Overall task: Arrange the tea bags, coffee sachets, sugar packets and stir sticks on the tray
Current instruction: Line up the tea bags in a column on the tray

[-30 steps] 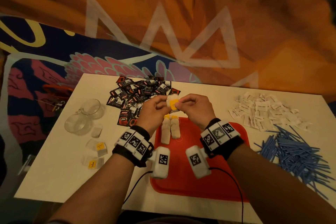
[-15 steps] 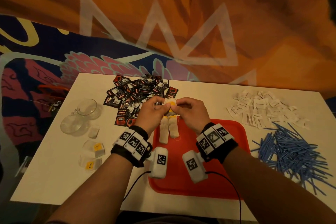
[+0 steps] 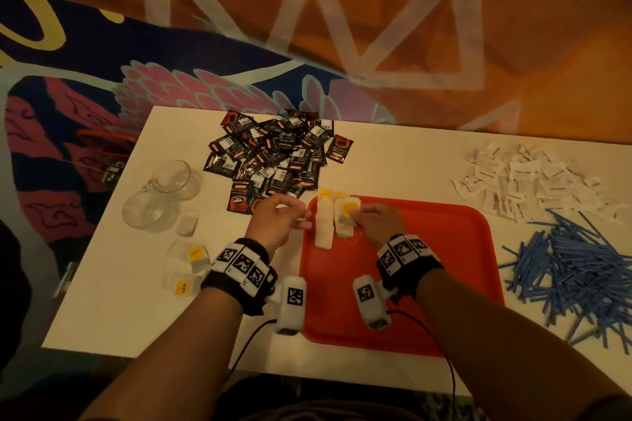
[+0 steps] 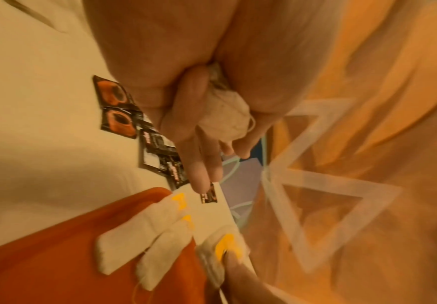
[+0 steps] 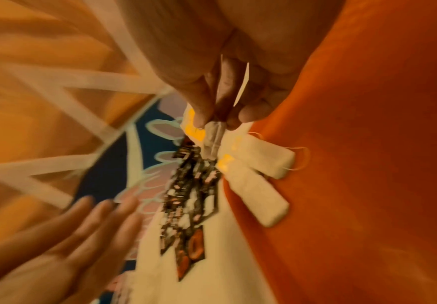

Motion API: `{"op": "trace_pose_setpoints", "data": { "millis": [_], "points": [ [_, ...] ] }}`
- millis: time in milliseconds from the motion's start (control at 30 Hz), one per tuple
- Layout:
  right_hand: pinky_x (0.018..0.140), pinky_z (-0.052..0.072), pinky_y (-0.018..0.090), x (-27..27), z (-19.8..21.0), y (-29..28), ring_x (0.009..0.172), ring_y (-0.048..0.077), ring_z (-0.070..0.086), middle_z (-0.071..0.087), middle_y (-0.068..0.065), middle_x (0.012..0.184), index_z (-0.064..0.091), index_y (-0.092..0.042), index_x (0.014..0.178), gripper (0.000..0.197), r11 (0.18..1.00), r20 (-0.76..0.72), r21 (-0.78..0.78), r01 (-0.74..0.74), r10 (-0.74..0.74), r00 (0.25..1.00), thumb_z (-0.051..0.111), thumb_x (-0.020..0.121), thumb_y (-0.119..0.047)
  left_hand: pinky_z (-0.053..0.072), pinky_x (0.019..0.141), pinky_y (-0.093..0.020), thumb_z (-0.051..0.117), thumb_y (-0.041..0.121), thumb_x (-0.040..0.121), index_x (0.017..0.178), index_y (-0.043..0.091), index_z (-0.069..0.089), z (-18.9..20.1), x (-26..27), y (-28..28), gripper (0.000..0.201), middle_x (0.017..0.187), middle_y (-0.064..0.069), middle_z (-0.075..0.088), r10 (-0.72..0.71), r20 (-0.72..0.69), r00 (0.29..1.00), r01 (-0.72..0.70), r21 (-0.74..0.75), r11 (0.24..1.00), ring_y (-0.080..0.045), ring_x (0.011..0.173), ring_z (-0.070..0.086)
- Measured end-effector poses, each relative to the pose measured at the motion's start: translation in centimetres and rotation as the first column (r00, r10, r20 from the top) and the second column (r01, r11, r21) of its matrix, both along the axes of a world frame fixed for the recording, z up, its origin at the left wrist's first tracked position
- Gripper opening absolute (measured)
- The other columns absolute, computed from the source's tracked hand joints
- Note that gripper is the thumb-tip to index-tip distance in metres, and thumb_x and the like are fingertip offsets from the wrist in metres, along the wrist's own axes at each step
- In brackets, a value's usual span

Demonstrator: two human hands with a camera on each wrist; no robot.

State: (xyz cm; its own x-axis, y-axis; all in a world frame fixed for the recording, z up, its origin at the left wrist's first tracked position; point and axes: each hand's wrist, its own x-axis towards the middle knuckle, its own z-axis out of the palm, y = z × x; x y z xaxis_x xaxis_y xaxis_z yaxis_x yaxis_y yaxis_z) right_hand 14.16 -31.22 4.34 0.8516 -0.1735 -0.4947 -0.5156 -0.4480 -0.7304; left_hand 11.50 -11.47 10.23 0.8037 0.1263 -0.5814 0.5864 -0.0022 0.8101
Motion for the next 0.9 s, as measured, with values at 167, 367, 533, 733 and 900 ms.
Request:
{"op": "trace_pose_setpoints", "data": {
  "millis": [167, 367, 533, 733, 900],
  "points": [
    [0.084, 0.051, 0.034, -1.4, -4.3, 0.2, 0.097, 0.021, 0.061, 0.068, 0.005, 0.113, 0.070, -0.014, 0.111, 0.026, 0.993, -0.215, -0.093, -0.068, 0.047, 0.975, 0.067, 0.089, -0.028, 0.027, 0.036, -0.016, 0.057, 0.011, 0.098, 0.094, 0.010, 0.059, -2.6, -1.5, 2.6, 0.005, 0.095, -0.011, 0.076, 0.027, -0.083, 0.996, -0.024, 0.041, 0.999, -0.021, 0.078, 0.074],
    [0.087, 0.049, 0.032, -1.8, -6.4, 1.5, 0.103, 0.021, 0.059, 0.065, 0.004, 0.119, 0.069, -0.017, 0.112, 0.029, 0.993, -0.265, -0.111, 0.027, -0.056, 0.963, 0.072, 0.086, -0.028, 0.026, 0.038, -0.017, 0.058, 0.012, 0.097, 0.097, 0.009, 0.061, -4.3, -2.4, 4.0, 0.004, 0.093, -0.009, 0.076, 0.039, -0.122, 0.992, -0.030, 0.073, 0.997, -0.019, 0.074, 0.073],
    [0.050, 0.035, 0.019, -1.2, -6.8, 1.8, 0.075, 0.008, 0.052, 0.065, -0.003, 0.106, 0.065, -0.023, 0.107, 0.030, 0.974, -0.276, -0.225, 0.003, -0.066, 0.959, 0.075, 0.083, -0.037, 0.026, 0.038, -0.018, 0.059, 0.013, 0.098, 0.093, 0.010, 0.060, -5.2, -2.4, 3.9, 0.006, 0.094, -0.010, 0.076, 0.024, -0.135, 0.991, -0.016, 0.058, 0.998, -0.019, 0.073, 0.073],
    [0.054, 0.037, 0.014, -1.1, -7.4, 1.6, 0.086, 0.008, 0.051, 0.065, -0.002, 0.121, 0.068, -0.022, 0.113, 0.027, 0.954, -0.278, -0.273, -0.122, 0.044, 0.960, 0.067, 0.090, -0.035, 0.029, 0.042, -0.019, 0.057, 0.017, 0.099, 0.094, 0.012, 0.060, -5.8, -2.2, 3.3, 0.007, 0.097, -0.010, 0.076, 0.003, -0.172, 0.985, 0.005, 0.046, 0.999, -0.017, 0.074, 0.072],
    [0.063, 0.050, 0.021, -1.3, -6.6, 0.7, 0.089, 0.012, 0.060, 0.067, -0.002, 0.118, 0.068, -0.023, 0.113, 0.028, 0.973, -0.260, -0.222, -0.063, 0.003, 0.966, 0.069, 0.087, -0.033, 0.031, 0.049, -0.023, 0.047, 0.038, 0.103, 0.100, 0.012, 0.061, -5.1, -1.8, 2.6, 0.030, 0.095, -0.007, 0.077, 0.052, -0.220, 0.974, -0.060, -0.026, 0.998, -0.018, 0.076, 0.072]
  ]
}}
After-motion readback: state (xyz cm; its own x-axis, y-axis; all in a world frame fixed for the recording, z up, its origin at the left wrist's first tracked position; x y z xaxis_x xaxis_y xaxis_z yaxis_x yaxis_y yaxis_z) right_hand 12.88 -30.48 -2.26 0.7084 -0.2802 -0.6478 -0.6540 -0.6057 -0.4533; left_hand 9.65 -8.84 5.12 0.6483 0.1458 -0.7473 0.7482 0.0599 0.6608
